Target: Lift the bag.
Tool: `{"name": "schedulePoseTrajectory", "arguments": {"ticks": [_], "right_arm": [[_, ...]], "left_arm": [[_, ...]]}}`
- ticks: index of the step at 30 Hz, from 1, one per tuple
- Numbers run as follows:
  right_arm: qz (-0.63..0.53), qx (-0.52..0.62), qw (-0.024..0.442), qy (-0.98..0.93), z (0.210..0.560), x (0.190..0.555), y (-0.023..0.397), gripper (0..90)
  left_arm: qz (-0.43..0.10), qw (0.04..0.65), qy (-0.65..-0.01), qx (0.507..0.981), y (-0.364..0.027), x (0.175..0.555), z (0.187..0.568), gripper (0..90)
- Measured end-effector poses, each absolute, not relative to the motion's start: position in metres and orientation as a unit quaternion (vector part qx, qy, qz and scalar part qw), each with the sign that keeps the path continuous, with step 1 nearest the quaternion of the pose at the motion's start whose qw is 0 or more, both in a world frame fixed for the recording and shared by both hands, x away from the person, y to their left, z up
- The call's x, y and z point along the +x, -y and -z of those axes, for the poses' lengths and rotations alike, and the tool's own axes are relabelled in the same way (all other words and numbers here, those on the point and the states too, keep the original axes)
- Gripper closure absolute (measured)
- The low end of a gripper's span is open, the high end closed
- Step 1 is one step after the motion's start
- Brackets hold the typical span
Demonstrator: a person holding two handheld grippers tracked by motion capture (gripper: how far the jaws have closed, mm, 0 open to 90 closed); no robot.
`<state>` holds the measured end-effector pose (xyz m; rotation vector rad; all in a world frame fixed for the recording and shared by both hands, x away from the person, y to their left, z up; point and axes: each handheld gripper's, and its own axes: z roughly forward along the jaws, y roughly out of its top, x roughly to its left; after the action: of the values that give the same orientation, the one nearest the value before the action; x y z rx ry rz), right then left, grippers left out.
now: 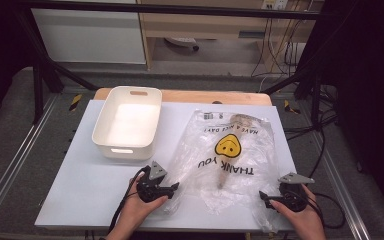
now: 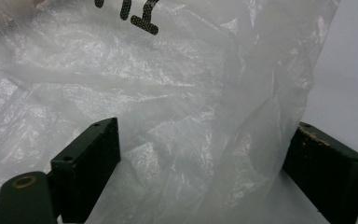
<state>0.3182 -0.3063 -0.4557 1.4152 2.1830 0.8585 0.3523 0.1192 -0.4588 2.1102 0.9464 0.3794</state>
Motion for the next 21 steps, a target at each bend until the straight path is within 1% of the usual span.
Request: {"name": "schedulePoseTrajectory", "arguments": {"ticks": [2,4,7,9,10,15,18,19,21], "right_arm": [[-0.309,0.499,0.201,-0.784,0.4553,0.3178,0.3064,20.6],[-0.312,0.498,0.199,-0.784,0.4544,0.3169,0.3052,25.6],[-0.316,0.491,0.198,-0.788,0.4536,0.3158,0.3039,33.4],[-0.319,0.485,0.197,-0.790,0.4532,0.3155,0.3032,40.0],[-0.322,0.483,0.195,-0.791,0.4528,0.3152,0.3028,45.8],[-0.327,0.468,0.187,-0.799,0.4515,0.3150,0.2998,65.3],[-0.331,0.460,0.185,-0.803,0.4514,0.3162,0.2985,76.2],[-0.332,0.457,0.183,-0.805,0.4516,0.3169,0.2980,80.1],[-0.334,0.454,0.180,-0.806,0.4516,0.3181,0.2967,85.2]], "left_arm": [[-0.147,0.389,-0.366,0.832,-0.1177,0.3513,0.4589,37.3],[-0.146,0.391,-0.363,0.833,-0.1165,0.3501,0.4589,41.5],[-0.152,0.388,-0.351,0.838,-0.1143,0.3467,0.4584,54.6],[-0.159,0.383,-0.344,0.843,-0.1127,0.3450,0.4581,61.5],[-0.157,0.385,-0.342,0.843,-0.1123,0.3446,0.4582,66.1],[-0.157,0.387,-0.326,0.848,-0.1111,0.3430,0.4586,82.1],[-0.157,0.388,-0.324,0.848,-0.1116,0.3432,0.4588,88.2],[-0.155,0.389,-0.324,0.848,-0.1122,0.3437,0.4588,89.3],[-0.152,0.389,-0.326,0.848,-0.1135,0.3445,0.4580,89.8]]}}
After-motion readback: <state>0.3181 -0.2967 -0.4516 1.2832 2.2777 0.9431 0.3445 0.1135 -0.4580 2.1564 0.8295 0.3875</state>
